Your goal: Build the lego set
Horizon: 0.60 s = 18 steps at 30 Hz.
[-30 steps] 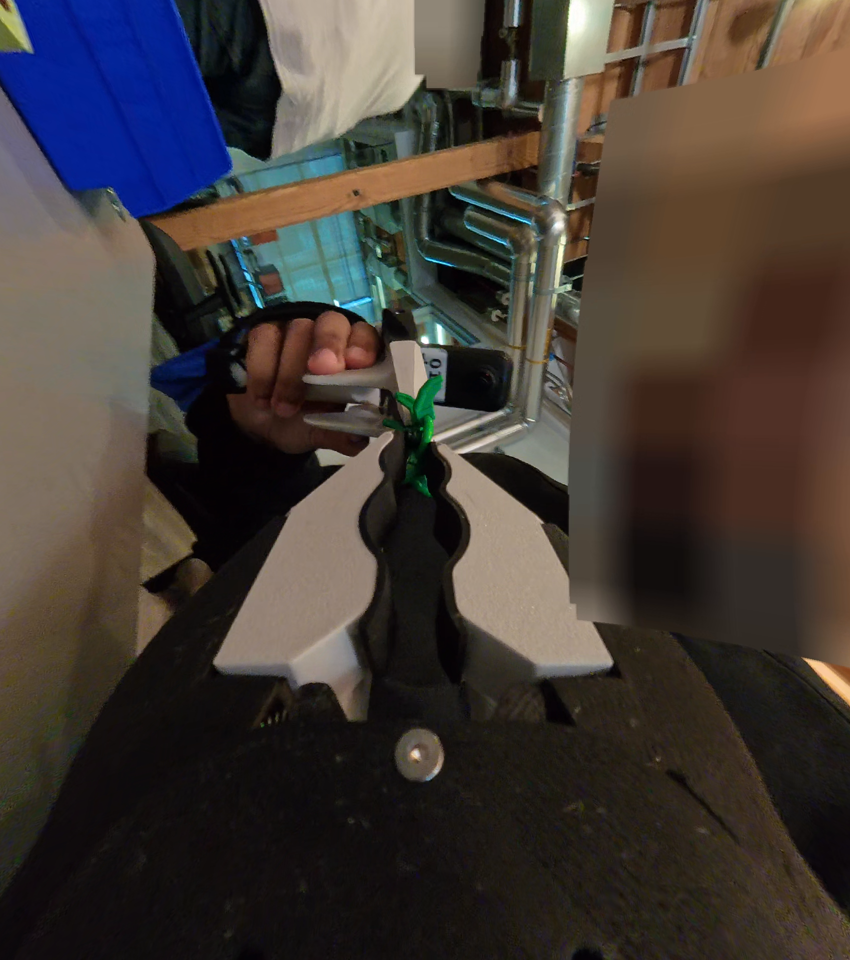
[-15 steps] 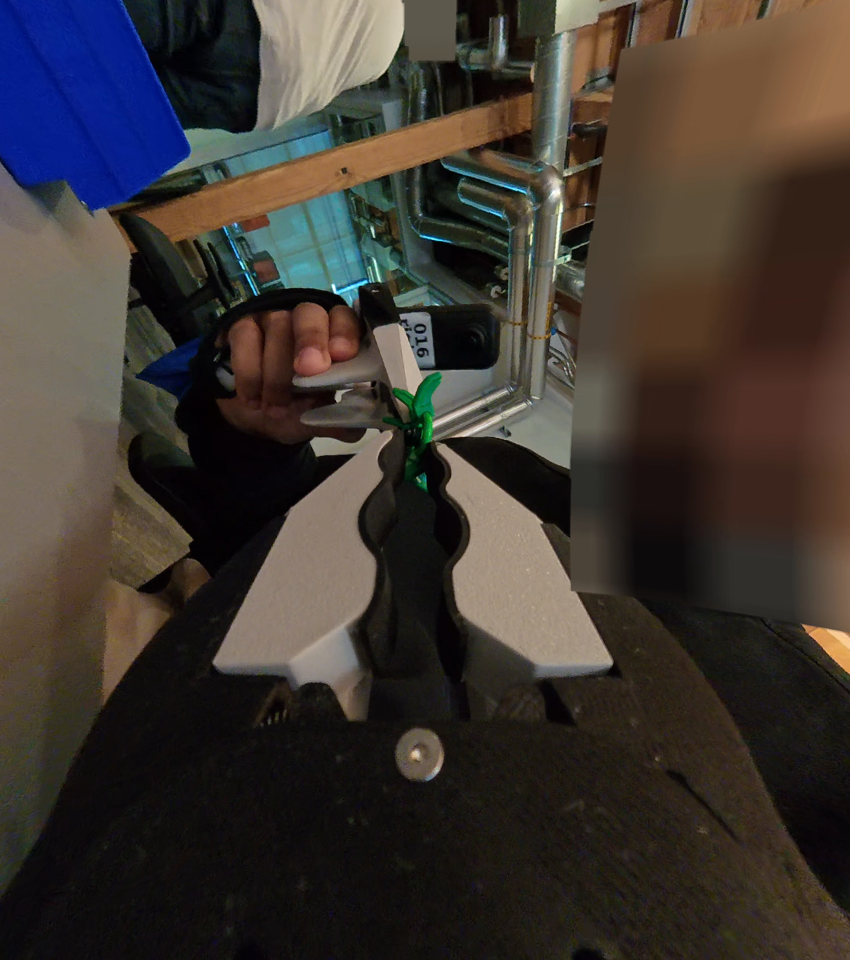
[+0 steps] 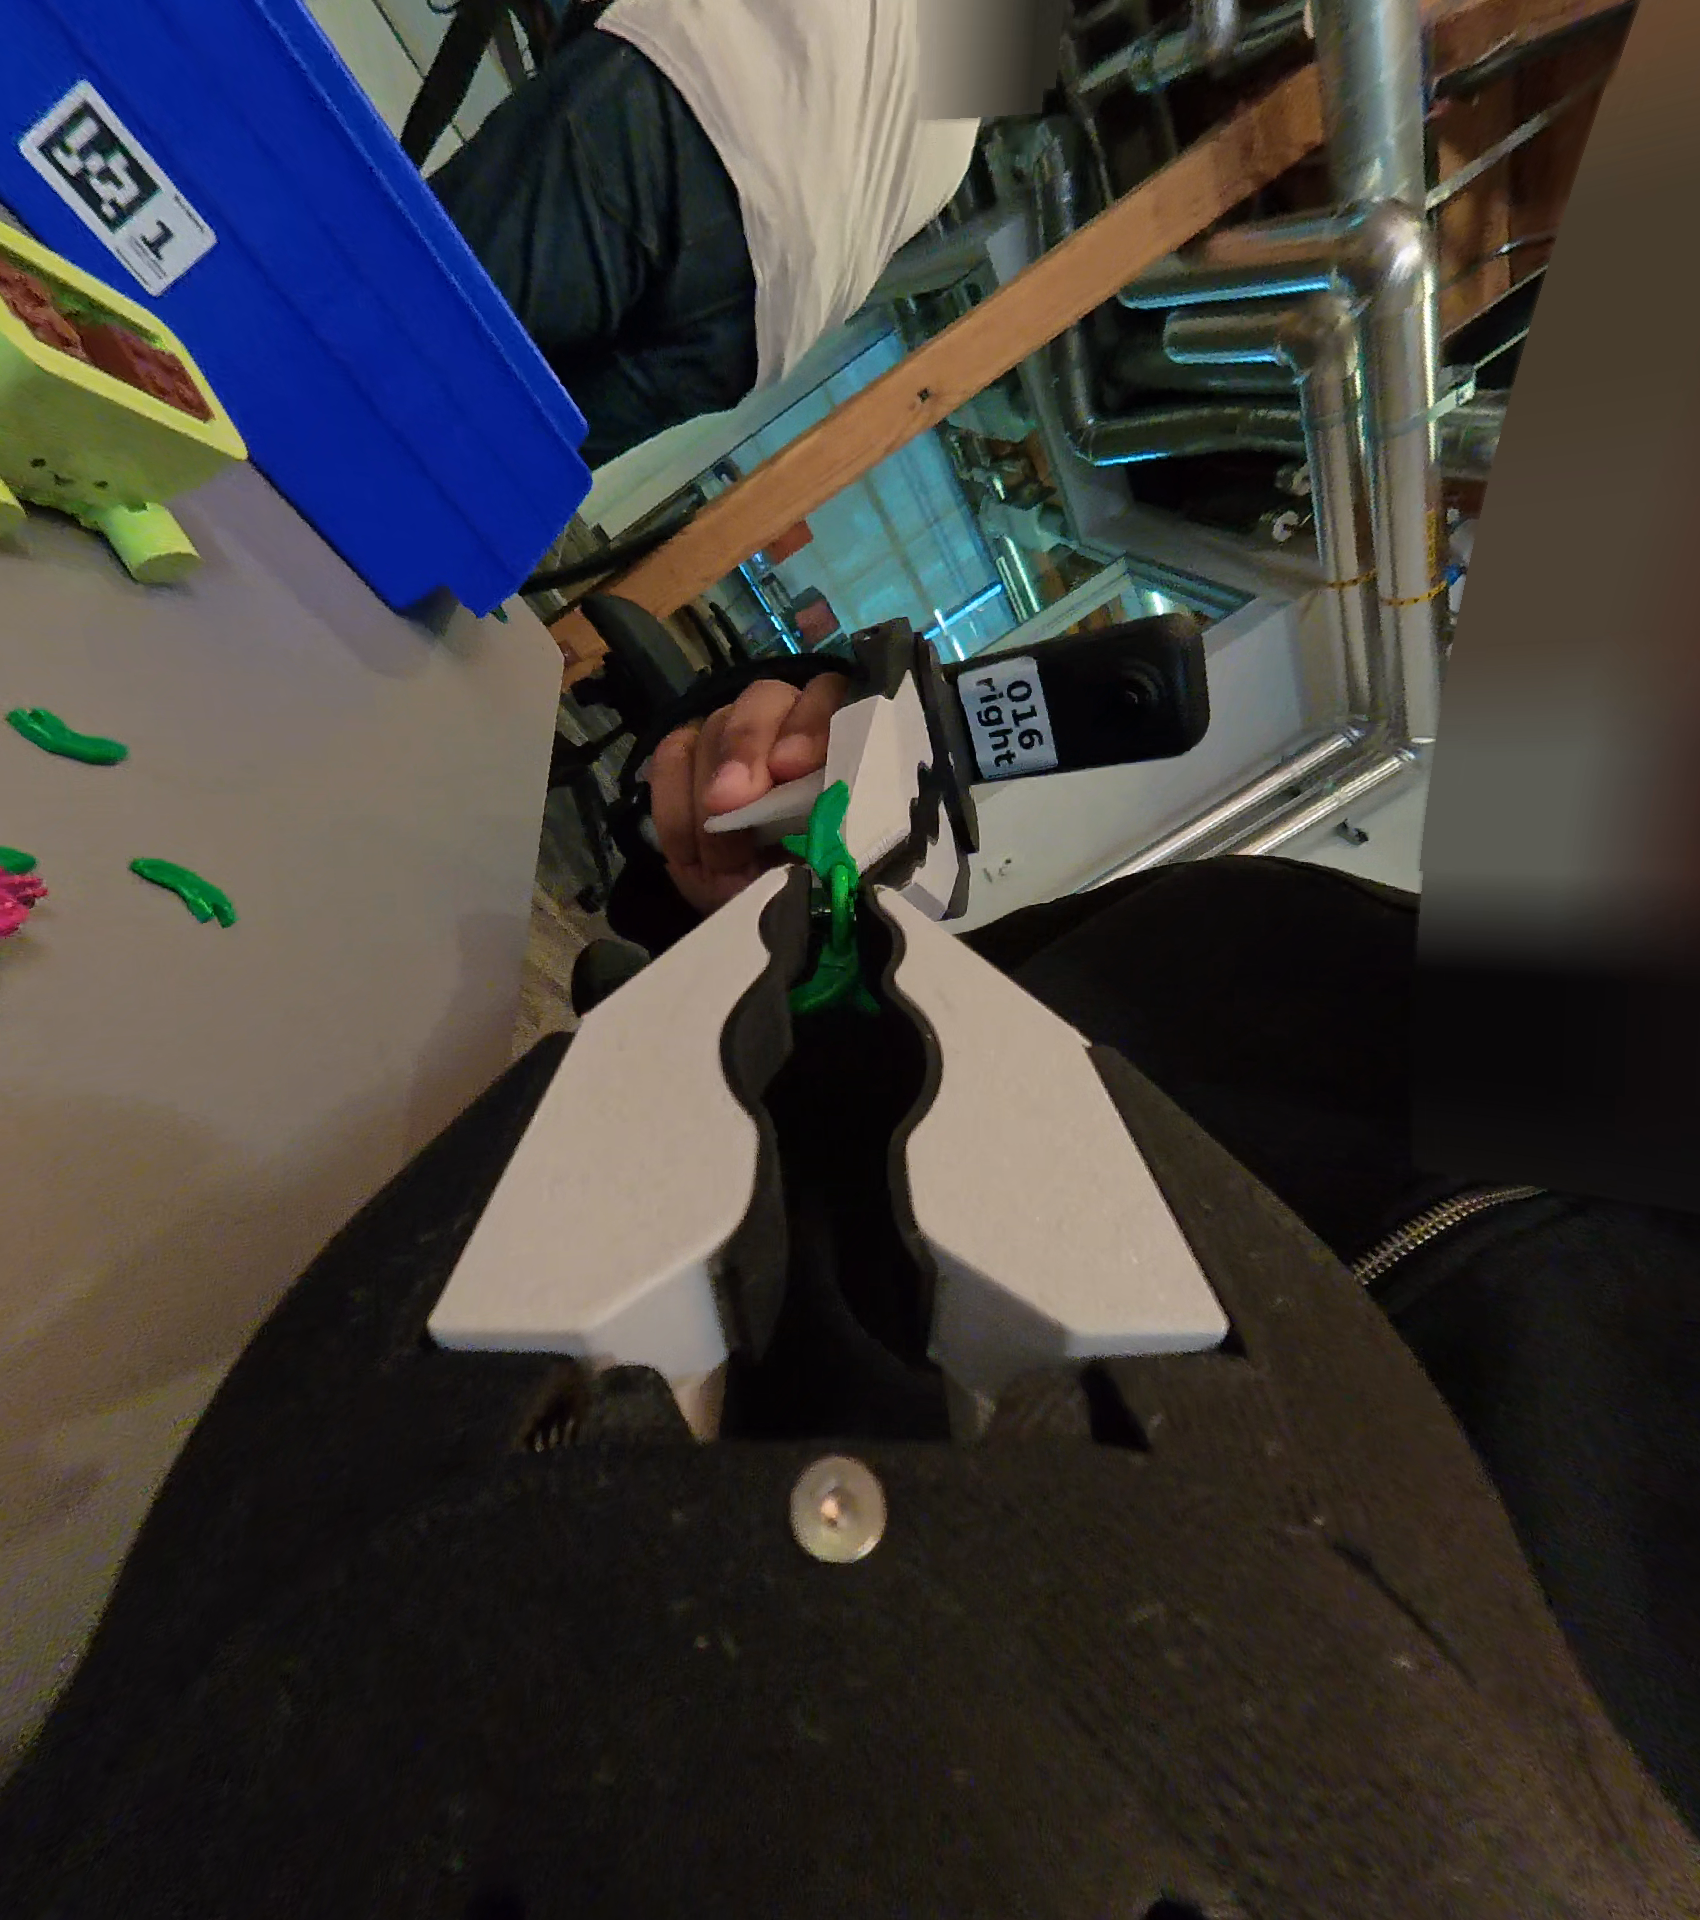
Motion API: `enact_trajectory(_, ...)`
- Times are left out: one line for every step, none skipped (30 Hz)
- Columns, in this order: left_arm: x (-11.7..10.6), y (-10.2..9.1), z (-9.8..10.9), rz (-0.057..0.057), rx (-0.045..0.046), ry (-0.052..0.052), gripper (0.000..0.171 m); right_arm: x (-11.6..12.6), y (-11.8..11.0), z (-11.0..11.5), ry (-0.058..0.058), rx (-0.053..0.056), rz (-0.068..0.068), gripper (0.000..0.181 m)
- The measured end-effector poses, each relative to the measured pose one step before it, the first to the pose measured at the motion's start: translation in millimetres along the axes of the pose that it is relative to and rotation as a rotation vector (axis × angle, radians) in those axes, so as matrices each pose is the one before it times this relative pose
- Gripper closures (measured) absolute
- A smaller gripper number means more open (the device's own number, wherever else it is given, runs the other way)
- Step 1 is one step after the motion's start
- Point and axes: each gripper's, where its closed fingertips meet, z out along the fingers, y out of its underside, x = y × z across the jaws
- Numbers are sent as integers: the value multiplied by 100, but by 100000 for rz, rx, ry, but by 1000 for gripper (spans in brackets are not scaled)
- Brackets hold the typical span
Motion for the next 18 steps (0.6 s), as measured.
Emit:
enact_trajectory(-5,-12,-16,-1633,115,621,165,23,10,21,719,-546,-1120,181)
enact_trajectory(5,-4,-3,-1187,-29,651,165,34,-41,-3,500,-64,-672,181)
enact_trajectory(-28,18,-5,-484,-282,89,165,5,10,3,277,-92,-447,181)
enact_trajectory(-37,40,-2,2,-505,-251,165,17,24,0,313,-107,-476,181)
enact_trajectory(-23,37,-21,360,-557,-373,164,48,28,-13,458,-146,-344,181)
enact_trajectory(50,-39,-51,495,40,-8,164,149,-43,-75,1145,105,-493,181)
enact_trajectory(52,-84,-77,389,299,-75,165,167,-73,-129,873,186,-487,181)
enact_trajectory(38,-129,-42,717,694,-390,165,42,-42,-84,-192,-133,180,181)
enact_trajectory(-7,-70,38,1180,730,-889,166,1,-44,-24,-77,96,34,181)
enact_trajectory(7,2,38,329,115,-411,166,17,-10,-27,231,77,-479,181)
enact_trajectory(30,65,36,-674,-544,453,166,-28,-9,-46,-124,69,-320,181)
enact_trajectory(72,16,12,-636,-74,954,166,-20,-47,-32,-67,207,-160,181)
enact_trajectory(53,-22,-11,-431,299,871,165,-18,-73,6,105,202,-449,181)
enact_trajectory(-4,18,-14,-277,31,302,166,-63,-4,13,-8,-121,-882,181)
enact_trajectory(-51,8,-7,162,146,-172,165,-27,30,23,252,-415,-817,181)
enact_trajectory(-22,22,7,331,-103,-170,166,-62,11,32,16,-285,-784,181)
enact_trajectory(40,3,5,375,-79,186,166,-58,-37,-8,171,151,-1058,181)
enact_trajectory(-3,-67,27,98,461,-225,166,23,-35,0,662,310,-1102,181)
